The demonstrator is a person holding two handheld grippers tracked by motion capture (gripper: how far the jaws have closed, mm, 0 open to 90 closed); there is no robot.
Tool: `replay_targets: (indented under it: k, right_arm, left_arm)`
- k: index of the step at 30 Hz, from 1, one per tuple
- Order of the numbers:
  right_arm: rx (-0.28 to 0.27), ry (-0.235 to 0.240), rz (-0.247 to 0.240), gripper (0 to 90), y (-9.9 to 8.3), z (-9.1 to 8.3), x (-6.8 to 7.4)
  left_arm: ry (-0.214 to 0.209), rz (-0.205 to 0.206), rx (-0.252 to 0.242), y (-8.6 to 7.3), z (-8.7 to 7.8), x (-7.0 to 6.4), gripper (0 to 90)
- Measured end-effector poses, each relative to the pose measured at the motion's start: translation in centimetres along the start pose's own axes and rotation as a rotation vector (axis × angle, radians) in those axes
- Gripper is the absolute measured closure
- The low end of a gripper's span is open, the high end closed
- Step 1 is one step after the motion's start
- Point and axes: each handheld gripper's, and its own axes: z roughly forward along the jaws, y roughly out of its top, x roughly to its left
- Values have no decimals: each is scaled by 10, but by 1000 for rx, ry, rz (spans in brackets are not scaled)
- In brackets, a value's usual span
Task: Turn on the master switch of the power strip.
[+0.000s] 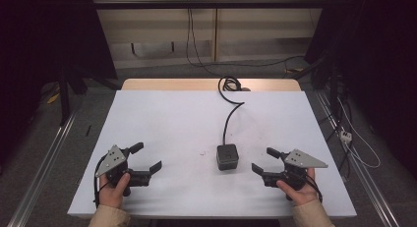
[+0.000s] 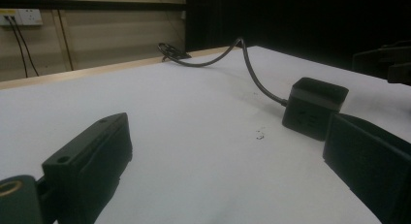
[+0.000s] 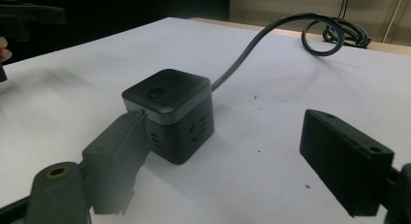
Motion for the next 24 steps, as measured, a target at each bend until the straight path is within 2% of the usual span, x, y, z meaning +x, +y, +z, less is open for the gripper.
replay_targets:
  k: [24]
  right_arm:
    - [4,-15,1,176,-5,-12,-6]
  left_arm:
    - [-3,4,4,-1,1,0,32]
